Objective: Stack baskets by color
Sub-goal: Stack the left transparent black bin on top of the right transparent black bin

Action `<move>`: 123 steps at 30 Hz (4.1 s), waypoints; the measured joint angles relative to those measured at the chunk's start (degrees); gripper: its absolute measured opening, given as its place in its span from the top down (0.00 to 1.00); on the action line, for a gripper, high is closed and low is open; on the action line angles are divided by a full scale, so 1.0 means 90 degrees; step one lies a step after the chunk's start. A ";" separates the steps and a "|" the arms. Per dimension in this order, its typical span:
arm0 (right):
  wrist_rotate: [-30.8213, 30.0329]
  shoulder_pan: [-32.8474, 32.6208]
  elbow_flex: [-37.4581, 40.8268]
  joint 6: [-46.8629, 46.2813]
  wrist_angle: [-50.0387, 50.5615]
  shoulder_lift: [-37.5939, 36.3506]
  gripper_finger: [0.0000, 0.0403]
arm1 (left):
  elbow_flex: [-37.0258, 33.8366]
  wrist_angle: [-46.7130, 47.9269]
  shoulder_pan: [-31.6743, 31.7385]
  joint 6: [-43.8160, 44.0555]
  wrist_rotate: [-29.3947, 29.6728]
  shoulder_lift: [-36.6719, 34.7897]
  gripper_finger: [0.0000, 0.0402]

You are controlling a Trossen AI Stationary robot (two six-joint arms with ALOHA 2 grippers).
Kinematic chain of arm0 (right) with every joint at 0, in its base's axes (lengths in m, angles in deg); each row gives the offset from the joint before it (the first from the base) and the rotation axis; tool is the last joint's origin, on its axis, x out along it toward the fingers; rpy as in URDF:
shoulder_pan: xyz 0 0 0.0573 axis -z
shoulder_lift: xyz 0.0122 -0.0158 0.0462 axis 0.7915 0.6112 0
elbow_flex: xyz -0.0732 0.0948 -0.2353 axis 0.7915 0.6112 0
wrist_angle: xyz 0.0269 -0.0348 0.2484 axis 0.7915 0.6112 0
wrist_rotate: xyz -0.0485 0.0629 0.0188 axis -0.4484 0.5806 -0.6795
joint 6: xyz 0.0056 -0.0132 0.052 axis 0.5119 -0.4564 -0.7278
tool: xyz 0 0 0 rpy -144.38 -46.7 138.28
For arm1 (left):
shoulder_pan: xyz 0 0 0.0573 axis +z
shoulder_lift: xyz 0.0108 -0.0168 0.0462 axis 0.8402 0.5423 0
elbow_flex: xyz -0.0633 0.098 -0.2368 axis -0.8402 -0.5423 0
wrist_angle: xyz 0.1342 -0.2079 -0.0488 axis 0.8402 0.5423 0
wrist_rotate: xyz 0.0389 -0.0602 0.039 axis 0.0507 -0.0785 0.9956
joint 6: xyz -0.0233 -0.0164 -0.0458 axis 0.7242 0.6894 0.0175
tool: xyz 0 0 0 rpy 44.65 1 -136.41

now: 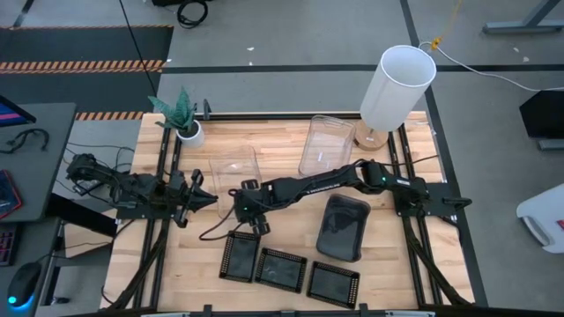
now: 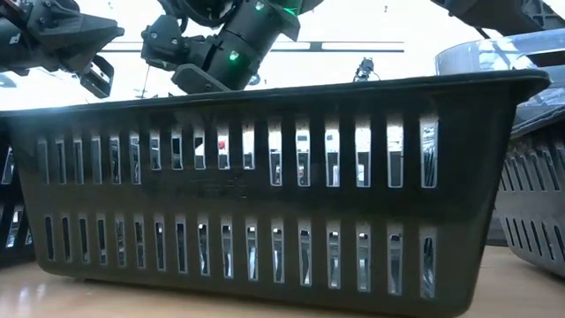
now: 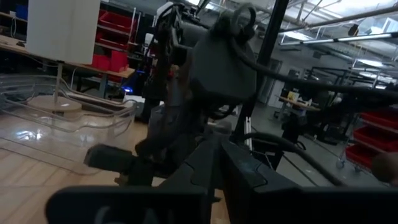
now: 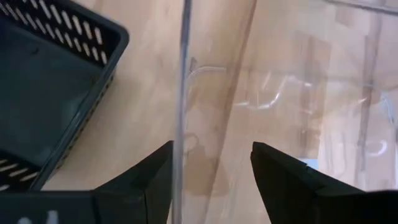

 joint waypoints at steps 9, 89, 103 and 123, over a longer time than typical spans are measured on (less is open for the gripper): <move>-0.0005 0.0028 0.0000 0.0063 0.0075 0.0012 0.67 | 0.0000 0.0007 0.0000 -0.0002 0.0006 0.0040 0.92; -0.2106 0.0200 0.1372 -0.3260 0.5638 -0.3449 0.98 | 0.0000 0.0003 -0.0002 0.0000 0.0005 0.0040 0.91; -0.1311 0.0547 0.4677 -0.2853 0.2755 -0.5211 0.98 | 0.0000 0.0005 0.0000 -0.0001 0.0005 0.0040 0.92; -0.0408 0.0836 0.5419 -0.3192 0.1704 -0.5415 0.74 | 0.0000 0.0005 -0.0001 0.0000 0.0004 0.0040 0.90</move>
